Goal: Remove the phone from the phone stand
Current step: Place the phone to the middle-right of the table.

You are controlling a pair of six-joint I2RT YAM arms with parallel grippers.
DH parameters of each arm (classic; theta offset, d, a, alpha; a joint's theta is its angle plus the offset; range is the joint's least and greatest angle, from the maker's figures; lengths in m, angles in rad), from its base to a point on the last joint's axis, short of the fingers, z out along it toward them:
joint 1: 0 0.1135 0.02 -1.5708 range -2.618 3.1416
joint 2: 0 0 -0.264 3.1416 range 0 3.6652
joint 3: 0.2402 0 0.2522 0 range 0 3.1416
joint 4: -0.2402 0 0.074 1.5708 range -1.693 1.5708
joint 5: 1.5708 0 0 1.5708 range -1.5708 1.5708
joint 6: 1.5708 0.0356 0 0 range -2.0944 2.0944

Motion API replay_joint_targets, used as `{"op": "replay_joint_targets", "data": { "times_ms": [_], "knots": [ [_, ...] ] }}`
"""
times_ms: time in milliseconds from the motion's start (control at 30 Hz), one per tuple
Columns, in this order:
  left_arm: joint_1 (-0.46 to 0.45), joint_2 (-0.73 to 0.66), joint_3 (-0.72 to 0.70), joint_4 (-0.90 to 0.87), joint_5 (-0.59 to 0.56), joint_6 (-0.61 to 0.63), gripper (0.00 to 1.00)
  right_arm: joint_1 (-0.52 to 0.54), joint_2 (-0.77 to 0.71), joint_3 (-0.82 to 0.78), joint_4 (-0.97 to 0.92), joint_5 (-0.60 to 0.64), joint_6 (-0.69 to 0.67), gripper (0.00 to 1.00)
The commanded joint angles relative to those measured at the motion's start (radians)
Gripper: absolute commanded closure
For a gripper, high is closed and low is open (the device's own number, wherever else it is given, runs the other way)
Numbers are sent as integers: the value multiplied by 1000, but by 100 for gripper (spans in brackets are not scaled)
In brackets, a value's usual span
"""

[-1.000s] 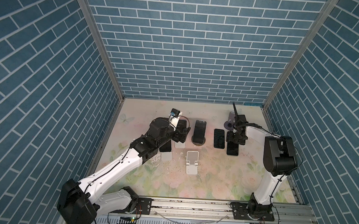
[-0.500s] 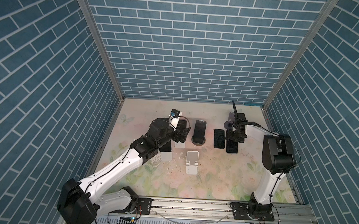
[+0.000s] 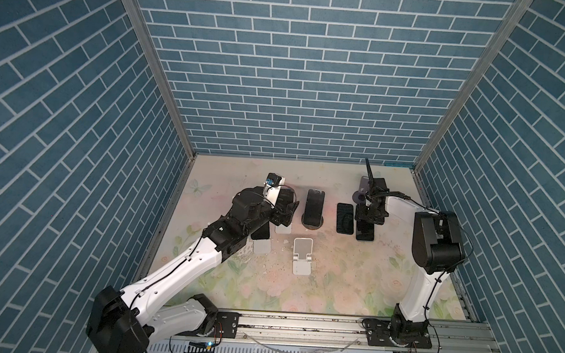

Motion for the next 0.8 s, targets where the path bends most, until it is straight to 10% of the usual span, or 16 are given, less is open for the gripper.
{"op": "replay_joint_targets", "data": {
  "times_ms": [0, 767],
  "knots": [
    [-2, -15, -20, 17, 5, 11, 0, -3, 27, 10, -62, 15, -26, 49],
    [-2, -19, -23, 26, 8, 7, 0, -3, 28, 7, -96, 2, -10, 36]
  ]
}}
